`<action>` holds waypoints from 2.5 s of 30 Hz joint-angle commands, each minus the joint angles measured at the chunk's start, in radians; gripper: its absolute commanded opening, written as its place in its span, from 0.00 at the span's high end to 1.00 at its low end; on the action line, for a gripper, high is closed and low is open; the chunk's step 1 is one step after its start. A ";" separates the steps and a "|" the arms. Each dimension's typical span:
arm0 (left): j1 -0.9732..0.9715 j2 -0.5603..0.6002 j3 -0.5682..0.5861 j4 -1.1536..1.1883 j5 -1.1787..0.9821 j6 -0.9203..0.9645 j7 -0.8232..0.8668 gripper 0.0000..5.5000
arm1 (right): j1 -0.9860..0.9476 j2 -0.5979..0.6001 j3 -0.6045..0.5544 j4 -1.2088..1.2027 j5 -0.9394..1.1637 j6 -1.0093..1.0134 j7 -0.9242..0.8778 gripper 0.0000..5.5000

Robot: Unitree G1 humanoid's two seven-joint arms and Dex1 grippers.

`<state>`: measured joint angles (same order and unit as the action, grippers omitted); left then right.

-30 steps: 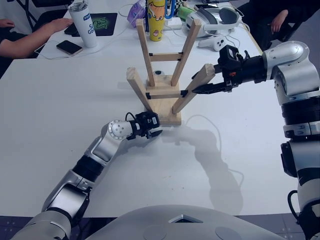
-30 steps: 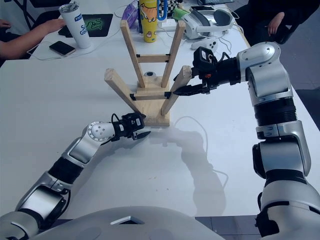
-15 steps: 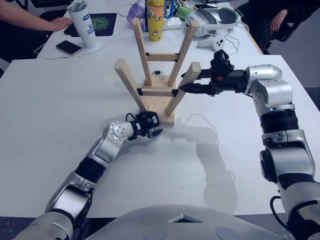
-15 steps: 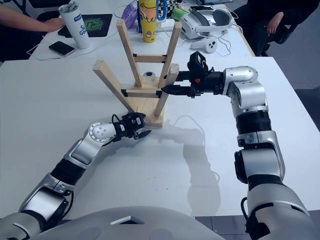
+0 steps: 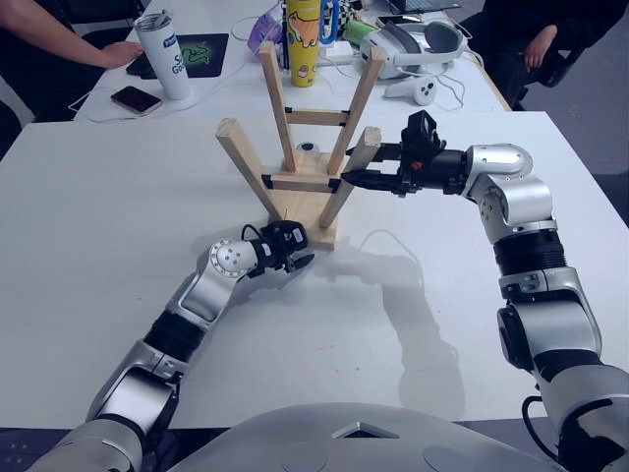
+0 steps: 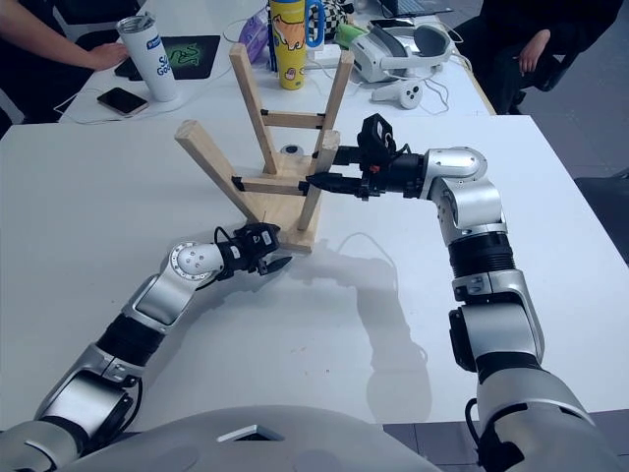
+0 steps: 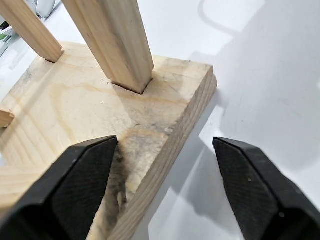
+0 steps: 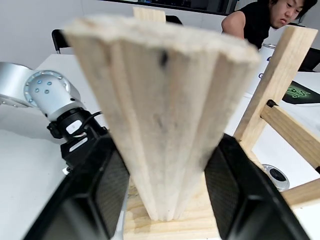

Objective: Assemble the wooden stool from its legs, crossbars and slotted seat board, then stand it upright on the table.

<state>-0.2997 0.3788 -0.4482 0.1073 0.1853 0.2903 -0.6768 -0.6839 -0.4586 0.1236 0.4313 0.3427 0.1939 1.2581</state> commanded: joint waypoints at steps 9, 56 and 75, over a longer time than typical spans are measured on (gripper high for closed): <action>0.052 -0.039 -0.002 0.160 -0.004 0.093 0.012 0.36 | 0.168 -0.017 -0.028 -0.056 -0.016 0.094 -0.079 0.35; 0.201 -0.158 0.180 -0.062 -0.217 -0.217 0.129 0.36 | 0.213 0.159 -0.445 -0.673 0.761 0.337 -1.063 0.99; 0.441 -0.277 0.567 -0.464 -0.164 -0.347 0.651 0.74 | 0.650 0.378 -0.233 -0.828 -0.092 0.070 -1.460 1.00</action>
<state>0.2034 0.1182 0.0960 -0.3589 0.0321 -0.1028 -0.0609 -0.0403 -0.1092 -0.1091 -0.3734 0.3064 0.2782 -0.1558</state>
